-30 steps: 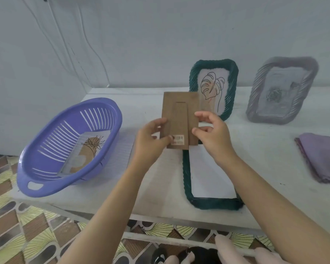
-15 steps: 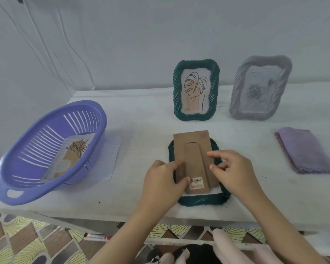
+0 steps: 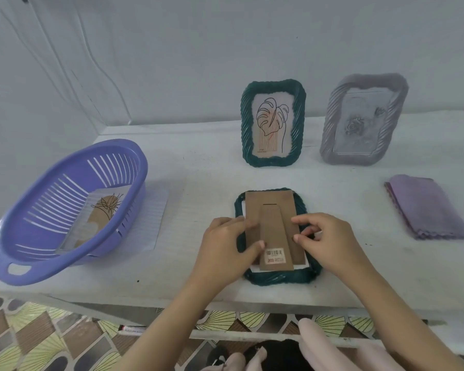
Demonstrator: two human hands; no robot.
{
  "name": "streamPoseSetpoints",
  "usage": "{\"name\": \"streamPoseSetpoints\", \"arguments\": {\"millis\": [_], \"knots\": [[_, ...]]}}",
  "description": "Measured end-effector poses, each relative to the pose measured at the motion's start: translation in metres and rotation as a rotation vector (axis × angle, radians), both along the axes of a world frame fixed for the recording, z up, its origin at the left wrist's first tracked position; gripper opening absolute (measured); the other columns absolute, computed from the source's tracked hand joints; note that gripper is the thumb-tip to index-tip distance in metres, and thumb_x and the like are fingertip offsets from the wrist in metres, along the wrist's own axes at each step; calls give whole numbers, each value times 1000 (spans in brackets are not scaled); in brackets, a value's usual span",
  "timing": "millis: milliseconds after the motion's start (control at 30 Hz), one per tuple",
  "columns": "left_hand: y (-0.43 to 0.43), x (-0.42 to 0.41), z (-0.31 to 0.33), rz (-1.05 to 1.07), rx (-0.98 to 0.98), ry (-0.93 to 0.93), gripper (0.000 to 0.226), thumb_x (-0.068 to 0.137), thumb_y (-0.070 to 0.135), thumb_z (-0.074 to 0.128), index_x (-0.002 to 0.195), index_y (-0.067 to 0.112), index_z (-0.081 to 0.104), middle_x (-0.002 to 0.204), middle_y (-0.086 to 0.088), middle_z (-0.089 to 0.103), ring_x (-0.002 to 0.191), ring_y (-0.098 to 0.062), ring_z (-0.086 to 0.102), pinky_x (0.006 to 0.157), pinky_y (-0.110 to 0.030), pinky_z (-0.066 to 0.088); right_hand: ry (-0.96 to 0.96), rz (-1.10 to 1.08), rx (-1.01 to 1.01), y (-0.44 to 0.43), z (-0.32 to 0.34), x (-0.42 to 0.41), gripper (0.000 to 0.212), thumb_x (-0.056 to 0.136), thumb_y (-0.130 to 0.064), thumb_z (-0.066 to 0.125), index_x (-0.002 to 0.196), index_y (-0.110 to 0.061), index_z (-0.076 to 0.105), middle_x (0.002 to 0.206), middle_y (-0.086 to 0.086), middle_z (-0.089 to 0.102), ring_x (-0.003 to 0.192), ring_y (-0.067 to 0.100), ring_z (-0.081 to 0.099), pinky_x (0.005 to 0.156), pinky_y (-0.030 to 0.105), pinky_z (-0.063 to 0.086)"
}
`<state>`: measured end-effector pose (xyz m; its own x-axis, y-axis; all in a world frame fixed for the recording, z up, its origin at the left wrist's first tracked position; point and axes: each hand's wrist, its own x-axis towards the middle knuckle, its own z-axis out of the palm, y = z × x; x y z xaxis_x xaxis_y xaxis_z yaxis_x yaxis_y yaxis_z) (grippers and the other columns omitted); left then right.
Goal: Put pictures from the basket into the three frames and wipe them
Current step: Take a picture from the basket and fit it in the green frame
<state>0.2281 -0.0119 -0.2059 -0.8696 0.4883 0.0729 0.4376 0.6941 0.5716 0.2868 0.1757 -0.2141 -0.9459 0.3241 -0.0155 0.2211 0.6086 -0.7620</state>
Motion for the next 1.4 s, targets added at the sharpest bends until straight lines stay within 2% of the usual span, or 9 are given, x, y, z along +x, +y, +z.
{"name": "streamPoseSetpoints", "arguments": {"millis": [100, 267, 367, 633, 733, 867, 1000, 1233, 1400], "knots": [[-2, -8, -4, 30, 68, -82, 45, 86, 32, 61, 130, 28, 50, 128, 8, 55, 125, -12, 36, 93, -18, 26, -15, 3, -46, 3, 1, 0, 38, 79, -10, 69, 115, -21, 63, 86, -12, 61, 81, -3, 58, 67, 8, 39], [-5, -13, -7, 58, 28, -68, 59, 77, 35, 69, 132, 32, 47, 128, 5, 53, 126, -13, 34, 99, -25, 29, -40, 53, -52, 8, 5, 2, 42, 78, -6, 69, 115, -25, 62, 95, -13, 59, 82, -3, 58, 63, 5, 45], [-6, -13, -7, 49, 15, -47, 61, 75, 37, 72, 131, 31, 49, 128, 5, 54, 126, -14, 34, 99, -24, 28, -57, 77, -48, 10, 6, 2, 45, 78, -6, 69, 117, -26, 60, 100, -10, 60, 83, -2, 58, 64, 3, 44], [-6, -17, -5, 17, -14, -48, 70, 73, 39, 72, 136, 30, 43, 130, 7, 53, 125, -13, 34, 96, -23, 28, -78, 93, -16, 9, 8, -1, 49, 79, -8, 68, 123, -26, 56, 104, -10, 56, 84, -1, 56, 63, 9, 42], [-6, -19, -4, 14, 36, -131, 73, 72, 35, 74, 136, 32, 40, 130, 5, 50, 126, -14, 32, 95, -24, 27, -66, 83, -35, 8, 7, -2, 47, 80, -9, 67, 122, -27, 56, 106, -13, 55, 84, -2, 56, 63, 9, 40], [-7, -21, -6, 19, 87, -198, 74, 69, 31, 76, 133, 37, 41, 126, 5, 47, 126, -15, 31, 96, -26, 27, -23, 62, -66, 6, 5, -2, 43, 79, -8, 67, 117, -27, 58, 105, -15, 56, 87, -4, 55, 67, 10, 40], [-7, -22, -5, -2, 86, -224, 78, 66, 29, 78, 134, 36, 39, 115, 15, 42, 126, -15, 29, 97, -28, 27, 1, 65, -51, 5, 4, -2, 41, 78, -7, 68, 114, -26, 60, 104, -14, 55, 88, -5, 54, 66, 9, 42], [-9, -27, -8, -30, 66, -239, 87, 64, 34, 80, 136, 39, 31, 133, 16, 45, 125, -13, 29, 95, -28, 26, -28, 109, 23, 5, 0, -5, 49, 78, -11, 67, 123, -28, 54, 112, -17, 52, 89, -6, 50, 66, 7, 34], [-9, -28, -10, -42, 75, -247, 88, 63, 35, 80, 134, 45, 29, 134, 15, 44, 125, -12, 27, 95, -29, 24, -46, 121, 7, 8, 1, -6, 51, 77, -10, 69, 123, -28, 53, 111, -17, 51, 93, -1, 50, 66, 8, 35]]}}
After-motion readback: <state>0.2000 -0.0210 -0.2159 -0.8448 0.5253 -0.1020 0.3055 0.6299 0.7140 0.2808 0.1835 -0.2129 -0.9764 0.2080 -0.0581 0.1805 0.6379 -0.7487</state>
